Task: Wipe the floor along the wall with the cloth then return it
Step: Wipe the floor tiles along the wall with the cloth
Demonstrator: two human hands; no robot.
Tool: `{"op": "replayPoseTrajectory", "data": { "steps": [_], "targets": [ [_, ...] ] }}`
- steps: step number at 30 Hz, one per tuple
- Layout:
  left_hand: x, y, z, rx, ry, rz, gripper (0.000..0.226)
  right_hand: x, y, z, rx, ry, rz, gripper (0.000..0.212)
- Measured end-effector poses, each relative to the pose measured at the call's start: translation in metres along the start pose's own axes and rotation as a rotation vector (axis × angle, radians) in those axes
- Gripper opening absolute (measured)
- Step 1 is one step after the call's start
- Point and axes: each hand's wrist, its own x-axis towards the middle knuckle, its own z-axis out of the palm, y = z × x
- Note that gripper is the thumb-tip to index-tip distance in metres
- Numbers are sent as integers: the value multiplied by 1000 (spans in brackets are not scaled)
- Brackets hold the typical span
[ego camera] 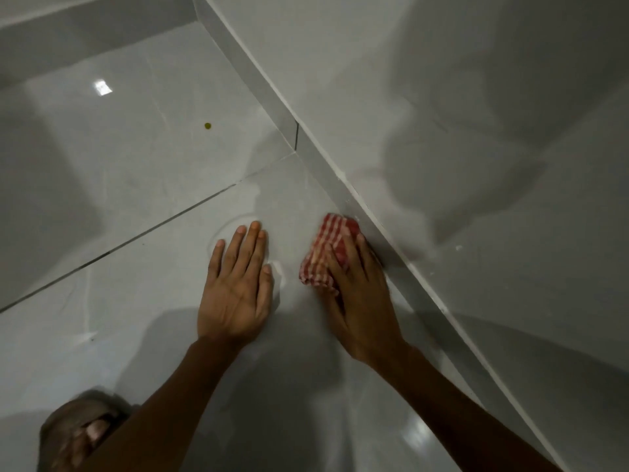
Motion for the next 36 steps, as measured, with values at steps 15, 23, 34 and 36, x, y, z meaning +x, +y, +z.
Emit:
{"op": "replayPoseTrajectory", "data": {
  "steps": [15,23,34,36],
  "targets": [
    [0,-1,1,31,24,28,62,53,-20,1,-38,66,-52,58],
    [-2,11,-18,-110,-13,1,56,-9,-23,-17,782,107,236,41],
    [-55,80,-250,-300,-196,-186,62,-79,-125,-214,1369,-19,802,51],
    [-66,89,-309,-325,-190,-218,63,-90,-162,-265,1344,-41,766,50]
  ]
}}
